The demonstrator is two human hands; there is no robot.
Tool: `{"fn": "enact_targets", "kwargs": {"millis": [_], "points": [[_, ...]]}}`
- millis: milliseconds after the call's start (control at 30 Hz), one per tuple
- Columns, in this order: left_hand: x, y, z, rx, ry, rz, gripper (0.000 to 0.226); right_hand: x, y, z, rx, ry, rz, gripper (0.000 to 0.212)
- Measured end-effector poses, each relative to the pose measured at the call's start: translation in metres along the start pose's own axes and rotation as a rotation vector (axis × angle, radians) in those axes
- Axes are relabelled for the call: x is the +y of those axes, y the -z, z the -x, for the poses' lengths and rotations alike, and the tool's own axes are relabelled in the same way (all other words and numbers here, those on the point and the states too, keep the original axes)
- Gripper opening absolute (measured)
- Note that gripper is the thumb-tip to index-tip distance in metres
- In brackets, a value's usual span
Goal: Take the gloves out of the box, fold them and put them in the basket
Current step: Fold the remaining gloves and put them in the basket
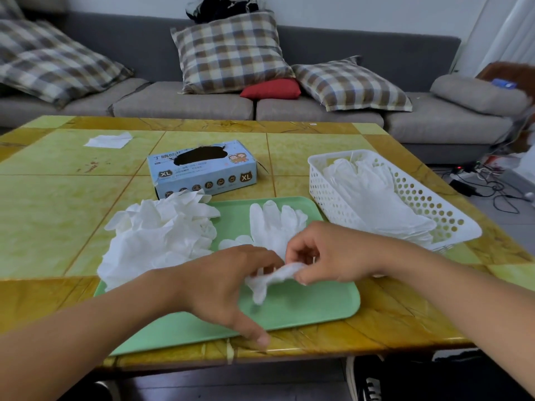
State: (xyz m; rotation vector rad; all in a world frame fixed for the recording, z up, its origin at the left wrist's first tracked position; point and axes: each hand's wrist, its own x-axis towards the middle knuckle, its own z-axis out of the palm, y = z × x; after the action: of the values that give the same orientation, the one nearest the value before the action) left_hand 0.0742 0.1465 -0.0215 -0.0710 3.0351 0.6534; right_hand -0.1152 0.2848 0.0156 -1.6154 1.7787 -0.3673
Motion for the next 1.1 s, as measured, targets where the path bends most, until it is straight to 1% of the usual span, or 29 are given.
{"fn": "enact_targets", "kwargs": {"millis": [33,67,100,133,167,200,267,300,367,400,433,467,533,567,633,733,767,867,967,1033,1100], "points": [[0.001,-0.004,-0.004,0.148,-0.013,0.013,0.061,-0.002,0.008,-0.001,0.013,0.008,-0.152,0.011],[0.001,-0.004,-0.008,0.323,-0.026,0.041,0.049,-0.006,0.015,-0.002,0.028,0.028,-0.289,0.012],[0.004,0.0,-0.011,0.485,-0.029,0.099,0.035,-0.009,0.022,-0.003,0.044,0.044,-0.424,0.015],[0.008,0.008,-0.015,0.61,-0.017,0.2,0.028,-0.013,0.027,-0.003,0.066,0.051,-0.569,0.018],[0.014,0.019,-0.016,0.684,0.011,0.353,0.026,-0.017,0.033,-0.003,0.097,0.06,-0.726,0.02],[0.02,0.032,-0.017,0.711,0.061,0.539,0.024,-0.021,0.039,-0.003,0.14,0.075,-0.89,0.02],[0.028,0.053,-0.02,0.705,0.172,0.872,0.028,-0.027,0.051,-0.001,0.217,0.123,-1.137,0.011],[0.029,0.061,-0.021,0.713,0.204,0.978,0.031,-0.029,0.055,-0.001,0.225,0.149,-1.172,0.022],[0.03,0.072,-0.02,0.754,0.228,1.107,0.033,-0.027,0.053,-0.003,0.199,0.18,-1.078,0.066],[0.03,0.075,-0.019,0.769,0.233,1.151,0.032,-0.027,0.047,-0.005,0.166,0.19,-1.007,0.083],[0.03,0.078,-0.018,0.771,0.24,1.182,0.031,-0.028,0.039,-0.007,0.144,0.197,-0.951,0.087],[0.031,0.078,-0.017,0.762,0.246,1.203,0.03,-0.029,0.03,-0.009,0.15,0.195,-0.931,0.078],[0.031,0.081,-0.012,0.738,0.239,1.207,0.026,-0.041,0.015,-0.014,0.235,0.189,-0.959,0.052],[0.031,0.081,-0.011,0.724,0.229,1.203,0.024,-0.047,0.011,-0.016,0.296,0.181,-0.994,0.046],[0.03,0.083,-0.008,0.721,0.222,1.182,0.022,-0.055,0.009,-0.019,0.409,0.173,-1.017,0.041],[0.029,0.088,-0.005,0.742,0.209,1.159,0.028,-0.061,0.014,-0.019,0.554,0.175,-0.982,0.015],[0.029,0.091,-0.004,0.742,0.208,1.163,0.032,-0.061,0.017,-0.019,0.595,0.18,-0.984,0.014],[0.03,0.096,-0.003,0.706,0.194,1.218,0.038,-0.064,0.027,-0.014,0.663,0.224,-1.027,0.018],[0.038,0.098,-0.005,0.719,0.185,1.242,0.039,-0.068,0.038,-0.004,0.682,0.265,-1.03,0.022],[0.044,0.103,-0.008,0.744,0.187,1.243,0.036,-0.066,0.047,0.005,0.669,0.255,-0.978,0.024],[0.051,0.11,-0.014,0.743,0.18,1.208,0.026,-0.064,0.06,0.017,0.653,0.245,-0.951,0.028]]}}
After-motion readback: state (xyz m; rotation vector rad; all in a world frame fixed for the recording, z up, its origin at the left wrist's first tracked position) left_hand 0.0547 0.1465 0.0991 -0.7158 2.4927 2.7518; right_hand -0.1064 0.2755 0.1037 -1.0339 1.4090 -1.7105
